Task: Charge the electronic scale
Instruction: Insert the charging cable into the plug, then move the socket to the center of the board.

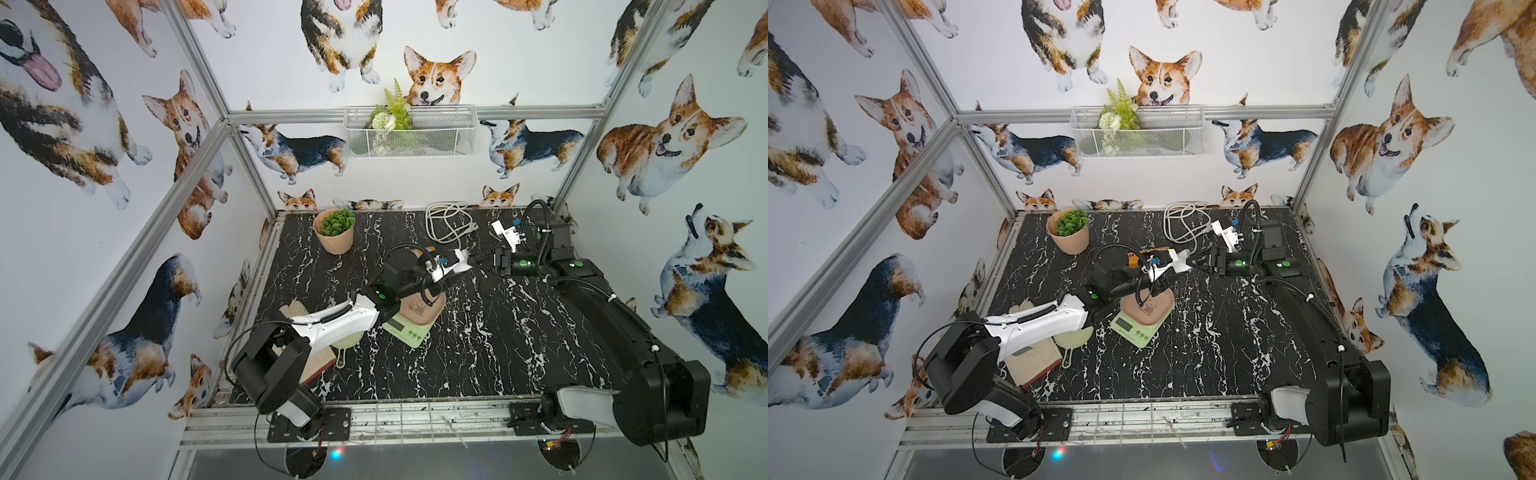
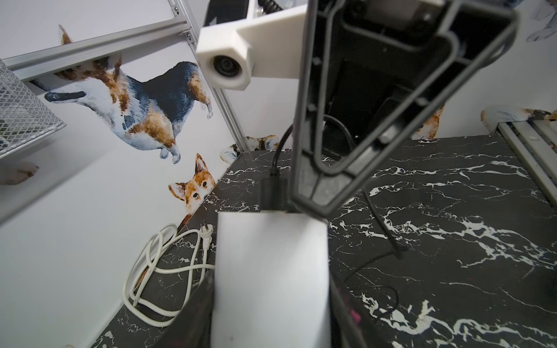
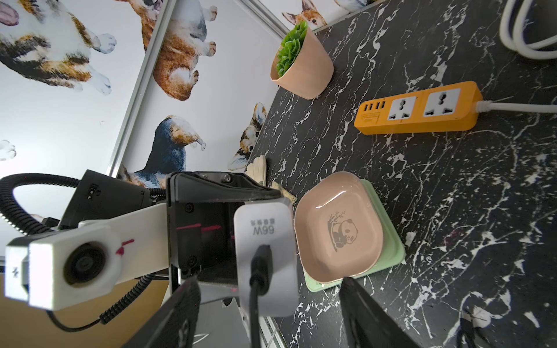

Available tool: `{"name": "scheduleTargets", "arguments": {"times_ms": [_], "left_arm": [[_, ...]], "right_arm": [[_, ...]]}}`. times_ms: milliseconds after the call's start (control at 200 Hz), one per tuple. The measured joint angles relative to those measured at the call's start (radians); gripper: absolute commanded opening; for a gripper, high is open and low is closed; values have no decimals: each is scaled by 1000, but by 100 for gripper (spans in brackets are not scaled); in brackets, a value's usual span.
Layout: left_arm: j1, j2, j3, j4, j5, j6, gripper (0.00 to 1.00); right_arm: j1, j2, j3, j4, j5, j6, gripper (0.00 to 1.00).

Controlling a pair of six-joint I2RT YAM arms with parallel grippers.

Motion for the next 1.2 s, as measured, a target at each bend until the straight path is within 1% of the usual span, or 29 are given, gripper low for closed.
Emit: {"name": "scheduleTargets", "arguments": {"times_ms": [190,330,345,370,505,625,715,730,771,841,901,926,1006,1086,1126,1201], "left_arm": [[0,6,0,14,6,-1,0],[0,8,2,14,11,-2,0],[0,9,3,14,13,-2,0],[0,9,4,14,16,-2,0],[0,11,11,13,27,-2,0],[0,13,14,3,29,-2,0],[0,14,14,3,29,-14,0],[0,14,14,3,28,-16,2],[1,14,14,5,27,-19,12],[3,14,14,10,26,-24,35],[5,11,12,14,20,-31,52],[6,8,10,15,17,-34,57],[21,-10,-1,12,16,-43,65],[64,-28,-9,-6,8,-98,67],[100,-32,-9,-20,-3,-127,67],[171,-22,19,-75,-44,-218,67]], "right_arm": [[1,15,-7,28,-28,23,73],[5,29,-5,54,-35,31,64],[7,33,-4,56,-35,33,59],[8,39,-3,60,-36,40,56],[17,69,9,68,-48,46,48],[23,82,14,73,-59,45,34],[23,86,17,74,-51,29,18],[23,87,18,74,-50,28,16],[23,87,20,74,-47,23,11],[23,87,25,73,-41,23,6],[23,90,34,69,-37,23,5],[24,93,37,68,-35,23,5],[28,111,58,64,-38,26,4],[22,135,87,58,4,25,4],[21,149,105,49,24,20,3],[22,174,140,21,70,7,0]]}}
